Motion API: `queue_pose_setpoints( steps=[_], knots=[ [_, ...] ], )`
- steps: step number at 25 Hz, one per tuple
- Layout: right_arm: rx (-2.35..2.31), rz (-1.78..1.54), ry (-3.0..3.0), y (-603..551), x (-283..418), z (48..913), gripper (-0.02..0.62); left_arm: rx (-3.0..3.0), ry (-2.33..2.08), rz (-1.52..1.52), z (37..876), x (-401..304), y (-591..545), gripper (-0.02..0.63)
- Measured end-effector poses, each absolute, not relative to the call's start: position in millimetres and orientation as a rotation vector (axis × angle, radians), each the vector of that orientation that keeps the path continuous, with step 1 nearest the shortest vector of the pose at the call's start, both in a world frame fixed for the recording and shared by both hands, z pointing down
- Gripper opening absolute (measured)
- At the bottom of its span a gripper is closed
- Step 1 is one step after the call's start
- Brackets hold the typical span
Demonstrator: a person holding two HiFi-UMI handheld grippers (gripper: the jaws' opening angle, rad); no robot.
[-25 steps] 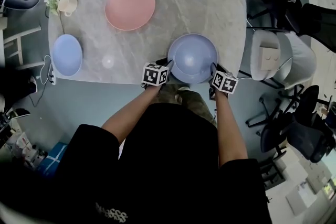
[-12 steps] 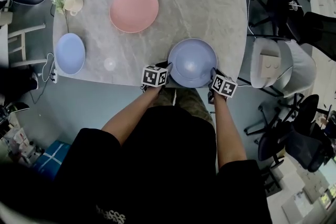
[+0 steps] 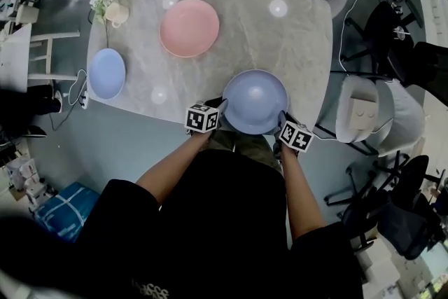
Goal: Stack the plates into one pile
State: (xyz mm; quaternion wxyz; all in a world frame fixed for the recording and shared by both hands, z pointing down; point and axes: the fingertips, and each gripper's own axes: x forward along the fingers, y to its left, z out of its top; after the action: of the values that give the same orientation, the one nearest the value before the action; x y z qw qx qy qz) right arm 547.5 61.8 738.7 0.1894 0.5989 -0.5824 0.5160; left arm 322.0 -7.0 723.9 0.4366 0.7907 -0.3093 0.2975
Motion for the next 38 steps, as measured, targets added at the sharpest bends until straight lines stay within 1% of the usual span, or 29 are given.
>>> queue_pose_setpoints(
  steps=[5, 10, 19, 23, 31, 35, 38],
  knots=[
    [1.724, 1.472, -1.669, 43.5, 539.9, 730.9, 0.026, 1.912, -0.897, 0.738, 716.8, 308.9, -13.2, 0.055],
    [1.648, 1.458, -1.748, 27.4, 512.0, 720.5, 0.026, 1.877, -0.991, 0.695, 700.5, 279.7, -20.4, 0.051],
    [1.696, 1.406, -1.748, 8.3, 444.7, 714.4, 0.026, 1.898, -0.879, 0.639, 711.4, 209.7, -35.4, 0.052],
    [1.752, 1.444, -1.672, 14.8, 389.6, 718.8, 0.025, 1.895, -0.774, 0.618, 717.7, 156.8, -34.7, 0.054],
    [1.835, 1.457, -1.662, -16.9, 283.6, 711.1, 0.025, 1.984, -0.695, 0.590, 706.0, 54.8, -80.0, 0.054],
    [1.861, 1.456, -1.659, -25.8, 246.6, 699.1, 0.025, 2.050, -0.679, 0.633, 694.7, 21.0, -95.7, 0.057],
    [1.851, 1.461, -1.652, -32.6, 235.7, 692.1, 0.025, 2.047, -0.678, 0.633, 688.8, 11.4, -105.5, 0.057]
  ],
)
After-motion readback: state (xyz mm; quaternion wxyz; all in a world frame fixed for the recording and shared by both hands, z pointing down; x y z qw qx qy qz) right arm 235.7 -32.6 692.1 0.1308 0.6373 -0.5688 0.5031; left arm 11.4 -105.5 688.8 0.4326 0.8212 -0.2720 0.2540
